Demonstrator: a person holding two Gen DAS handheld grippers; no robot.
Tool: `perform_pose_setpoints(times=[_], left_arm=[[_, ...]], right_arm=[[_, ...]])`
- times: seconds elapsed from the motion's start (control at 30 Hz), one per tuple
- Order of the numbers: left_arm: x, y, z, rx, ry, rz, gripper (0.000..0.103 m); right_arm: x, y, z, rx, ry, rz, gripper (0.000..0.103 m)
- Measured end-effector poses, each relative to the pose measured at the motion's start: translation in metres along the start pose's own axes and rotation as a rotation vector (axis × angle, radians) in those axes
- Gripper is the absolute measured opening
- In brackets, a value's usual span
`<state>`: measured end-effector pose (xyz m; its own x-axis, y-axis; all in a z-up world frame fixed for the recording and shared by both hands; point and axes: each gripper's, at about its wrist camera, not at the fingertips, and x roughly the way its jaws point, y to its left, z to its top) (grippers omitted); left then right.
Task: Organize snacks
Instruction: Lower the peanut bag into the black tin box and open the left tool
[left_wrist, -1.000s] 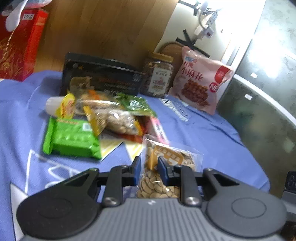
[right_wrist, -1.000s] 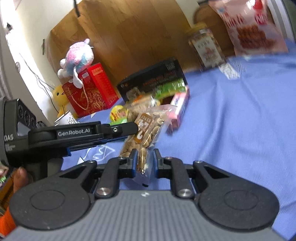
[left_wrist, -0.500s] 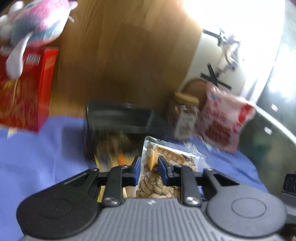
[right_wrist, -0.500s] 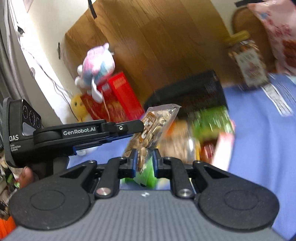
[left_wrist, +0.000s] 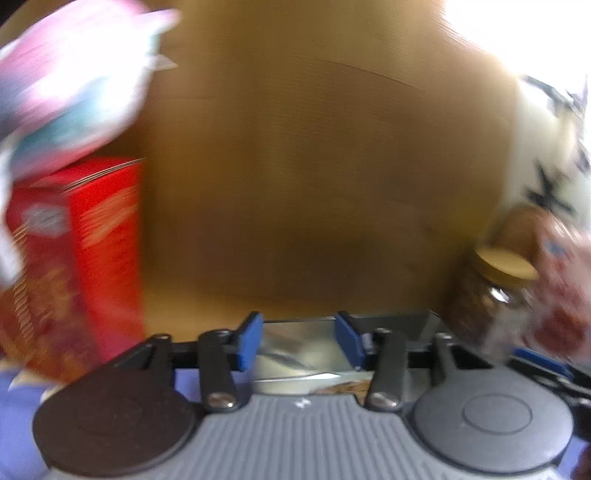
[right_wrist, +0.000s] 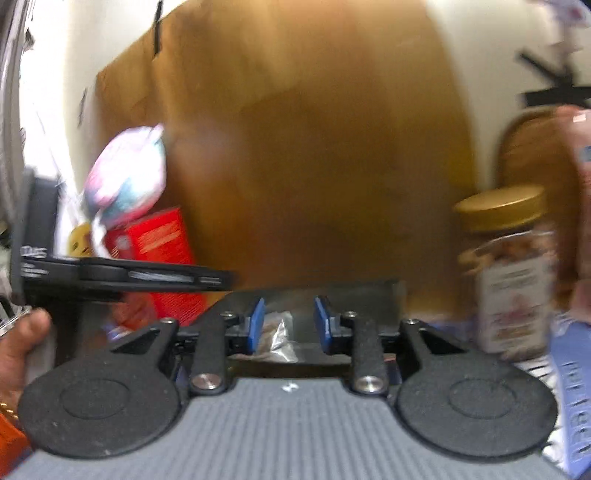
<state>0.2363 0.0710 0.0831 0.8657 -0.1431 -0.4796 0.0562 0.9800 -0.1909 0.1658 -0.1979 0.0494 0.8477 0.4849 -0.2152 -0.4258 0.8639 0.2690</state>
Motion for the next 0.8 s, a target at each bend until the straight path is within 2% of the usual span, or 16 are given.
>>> perform_pose_setpoints(times=[0.07,0.13,0.2,0.23,0.3,0.37,0.4,0.43,0.47,0.5,0.6,0.63,0.67,0.73,0.77,0.8], left_arm=[[0.008,0.014,-0.006,-0.041,0.061,0.022,0.048],[0.021,0.016,-0.013,-0.063,0.153,0.018,0.048],[0.033,0.009,-0.022,-0.051,0.228,-0.007,0.043],[0.037,0.004,-0.026,-0.044,0.252,0.003,0.042],[0.037,-0.01,-0.031,0.023,0.243,0.067,0.041],[0.032,-0.014,-0.033,0.043,0.244,0.1,0.041],[0.028,-0.014,-0.034,0.036,0.245,0.097,0.041],[0.024,-0.014,-0.036,0.028,0.249,0.079,0.041],[0.021,-0.013,-0.038,0.017,0.255,0.045,0.041],[0.018,-0.011,-0.038,0.012,0.253,0.026,0.043],[-0.007,-0.008,-0.039,0.031,0.196,0.099,0.051],[-0.017,-0.004,-0.04,0.013,0.169,0.082,0.051],[-0.028,0.001,-0.042,-0.008,0.158,0.064,0.052],[-0.044,0.006,-0.05,-0.039,0.147,0.032,0.053],[-0.05,0.007,-0.053,-0.049,0.135,0.009,0.053],[-0.052,0.007,-0.057,-0.047,0.154,-0.004,0.053]], right_arm=[[-0.006,-0.015,-0.009,0.049,-0.012,-0.04,0.05],[0.001,-0.026,-0.016,0.099,0.038,-0.053,0.059],[0.012,-0.032,-0.022,0.146,0.101,0.006,0.061],[0.017,-0.033,-0.023,0.154,0.117,0.019,0.066],[0.016,-0.027,-0.021,0.138,0.143,0.014,0.066],[0.006,-0.017,-0.02,0.141,0.163,0.02,0.066],[-0.001,-0.013,-0.022,0.136,0.161,0.023,0.066],[-0.008,-0.011,-0.024,0.134,0.162,0.045,0.061],[-0.01,-0.011,-0.026,0.156,0.188,0.118,0.048],[-0.011,-0.01,-0.026,0.174,0.208,0.14,0.048],[-0.038,-0.008,-0.026,0.149,0.146,0.052,0.051],[-0.047,-0.015,-0.026,0.179,0.141,0.057,0.051],[-0.052,-0.021,-0.028,0.2,0.153,0.05,0.051],[-0.05,-0.03,-0.034,0.21,0.207,-0.032,0.051],[-0.046,-0.034,-0.039,0.233,0.249,-0.043,0.051],[-0.039,-0.038,-0.046,0.28,0.299,-0.017,0.05]])
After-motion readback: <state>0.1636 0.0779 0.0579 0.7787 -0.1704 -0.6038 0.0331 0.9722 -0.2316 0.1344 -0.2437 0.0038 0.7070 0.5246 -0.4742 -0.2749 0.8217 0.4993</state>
